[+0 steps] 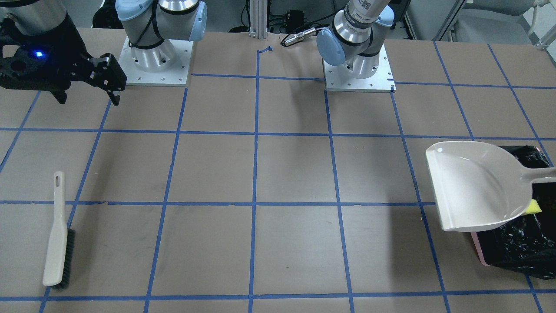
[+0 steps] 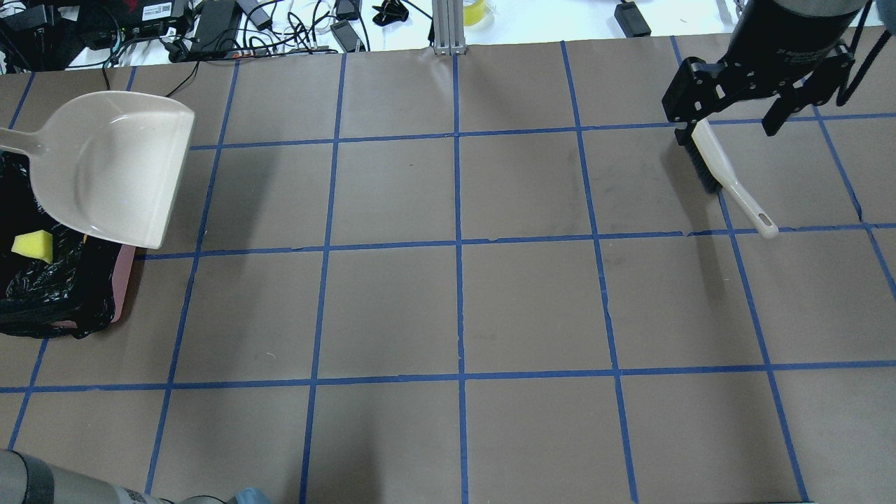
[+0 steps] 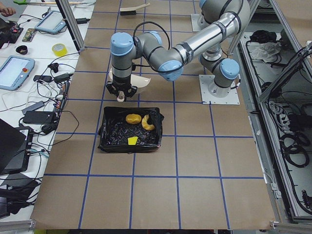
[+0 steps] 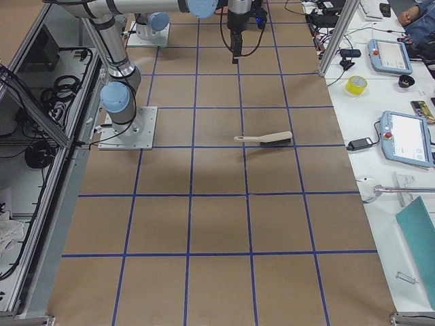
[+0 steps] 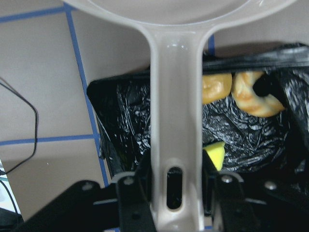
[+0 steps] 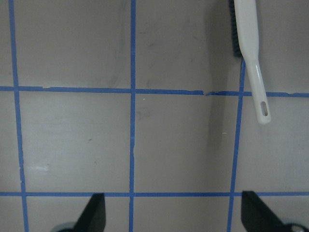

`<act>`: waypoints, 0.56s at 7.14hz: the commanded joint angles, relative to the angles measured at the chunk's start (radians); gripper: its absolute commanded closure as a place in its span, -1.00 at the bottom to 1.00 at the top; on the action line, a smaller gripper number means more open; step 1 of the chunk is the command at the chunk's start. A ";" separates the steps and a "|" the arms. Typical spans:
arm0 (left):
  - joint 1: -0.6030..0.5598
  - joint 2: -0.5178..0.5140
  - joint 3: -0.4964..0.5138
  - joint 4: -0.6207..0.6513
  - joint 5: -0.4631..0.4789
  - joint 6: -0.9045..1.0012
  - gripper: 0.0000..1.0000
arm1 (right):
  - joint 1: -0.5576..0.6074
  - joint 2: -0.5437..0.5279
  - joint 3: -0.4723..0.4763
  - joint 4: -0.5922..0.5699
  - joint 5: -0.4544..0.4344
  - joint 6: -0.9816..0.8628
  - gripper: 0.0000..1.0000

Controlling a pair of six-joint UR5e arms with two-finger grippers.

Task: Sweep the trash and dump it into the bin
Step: 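Move the empty dustpan back onto the table with the left gripper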

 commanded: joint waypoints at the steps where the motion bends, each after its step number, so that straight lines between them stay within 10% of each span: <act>1: -0.131 -0.060 -0.021 -0.004 -0.018 -0.210 1.00 | 0.006 -0.002 0.003 -0.015 0.014 -0.003 -1.00; 4: -0.259 -0.165 -0.050 0.082 -0.016 -0.416 1.00 | 0.006 -0.002 0.009 -0.015 0.008 -0.005 -1.00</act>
